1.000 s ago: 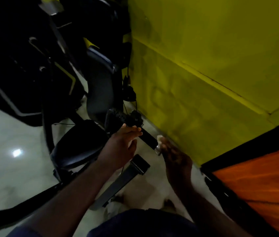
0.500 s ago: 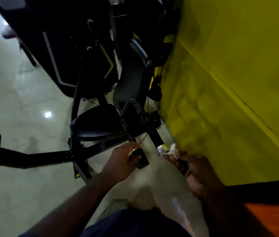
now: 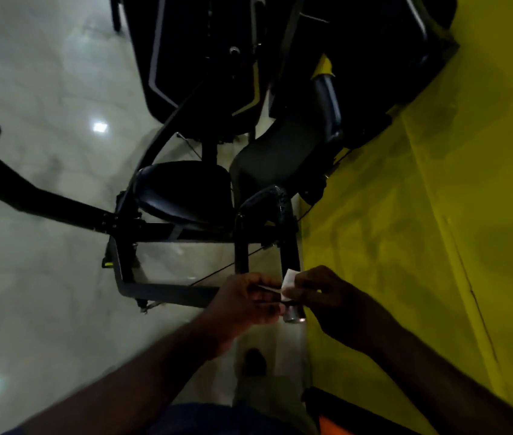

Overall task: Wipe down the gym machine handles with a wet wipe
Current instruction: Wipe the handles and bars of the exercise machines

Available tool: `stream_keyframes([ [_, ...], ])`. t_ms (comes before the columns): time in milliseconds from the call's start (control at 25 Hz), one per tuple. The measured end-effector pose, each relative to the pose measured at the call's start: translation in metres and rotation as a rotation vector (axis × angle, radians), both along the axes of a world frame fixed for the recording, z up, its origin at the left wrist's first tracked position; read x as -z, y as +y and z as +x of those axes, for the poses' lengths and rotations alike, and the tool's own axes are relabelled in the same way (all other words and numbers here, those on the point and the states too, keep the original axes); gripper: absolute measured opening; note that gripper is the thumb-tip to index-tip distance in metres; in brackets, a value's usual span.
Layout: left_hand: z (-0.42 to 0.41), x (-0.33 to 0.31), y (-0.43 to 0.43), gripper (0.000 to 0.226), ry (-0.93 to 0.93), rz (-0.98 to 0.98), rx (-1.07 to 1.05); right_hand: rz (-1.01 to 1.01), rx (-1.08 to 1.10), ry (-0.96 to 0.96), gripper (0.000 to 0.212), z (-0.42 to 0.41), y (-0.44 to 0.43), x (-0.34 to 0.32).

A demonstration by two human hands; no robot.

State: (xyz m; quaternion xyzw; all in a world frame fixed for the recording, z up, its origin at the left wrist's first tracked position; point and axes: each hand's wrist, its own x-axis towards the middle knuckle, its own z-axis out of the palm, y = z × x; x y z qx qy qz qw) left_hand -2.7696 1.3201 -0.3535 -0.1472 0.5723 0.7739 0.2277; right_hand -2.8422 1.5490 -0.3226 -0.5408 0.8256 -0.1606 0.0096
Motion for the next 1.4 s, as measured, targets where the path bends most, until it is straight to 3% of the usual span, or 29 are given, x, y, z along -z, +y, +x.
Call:
stream_keyframes([
  [120,0.001,-0.006,0.010,0.036,-0.025,-0.065,-0.068,0.043,-0.107,0.123,0.053,-0.057,-0.026,-0.009],
  [240,0.002,-0.012,0.028,0.038,-0.073,-0.162,-0.242,0.061,-0.162,0.127,0.023,-0.132,-0.058,-0.009],
  [360,0.007,-0.014,0.041,0.034,-0.060,-0.179,-0.380,0.074,-0.115,0.149,0.036,-0.167,-0.077,-0.007],
  [520,0.022,-0.020,0.053,0.018,0.002,-0.263,-0.497,0.204,-0.165,-0.002,0.007,-0.110,-0.067,0.008],
  [600,0.032,-0.023,0.059,0.010,0.056,-0.369,-0.509,0.274,-0.291,-0.180,0.016,-0.071,-0.059,0.010],
  [680,0.037,-0.026,0.063,0.011,0.088,-0.418,-0.500,0.288,-0.416,-0.195,0.022,-0.064,-0.059,-0.003],
  [760,0.037,-0.028,0.067,0.017,0.076,-0.421,-0.511,0.384,-0.371,-0.122,0.019,-0.099,-0.066,-0.018],
  [840,0.035,-0.029,0.072,0.022,0.043,-0.424,-0.550,0.287,-0.240,-0.027,0.009,-0.145,-0.082,-0.026],
  [920,0.033,-0.027,0.076,0.028,0.019,-0.348,-0.589,0.232,-0.120,0.058,0.015,-0.181,-0.091,-0.030],
  [1000,0.033,-0.025,0.078,0.033,0.009,-0.256,-0.620,0.224,-0.086,0.153,0.023,-0.179,-0.087,-0.029],
  [1080,0.032,-0.022,0.078,0.030,0.007,-0.279,-0.619,0.183,-0.022,0.112,0.027,-0.152,-0.078,-0.023],
  [1160,0.032,-0.022,0.076,0.021,0.010,-0.379,-0.599,0.266,-0.126,0.015,0.008,-0.111,-0.067,0.007],
  [1200,0.031,-0.022,0.075,0.018,0.019,-0.423,-0.584,0.390,-0.173,-0.082,0.011,-0.088,-0.065,0.013],
  [1240,0.031,-0.021,0.073,0.016,0.031,-0.462,-0.565,0.461,-0.315,-0.050,0.023,-0.075,-0.060,0.033],
  [1320,0.031,-0.020,0.069,0.015,0.048,-0.517,-0.511,0.434,-0.366,-0.101,0.032,-0.084,-0.062,0.036],
  [1400,0.030,-0.020,0.067,0.015,0.058,-0.535,-0.470,0.236,-0.301,0.022,0.018,-0.120,-0.068,0.013],
])
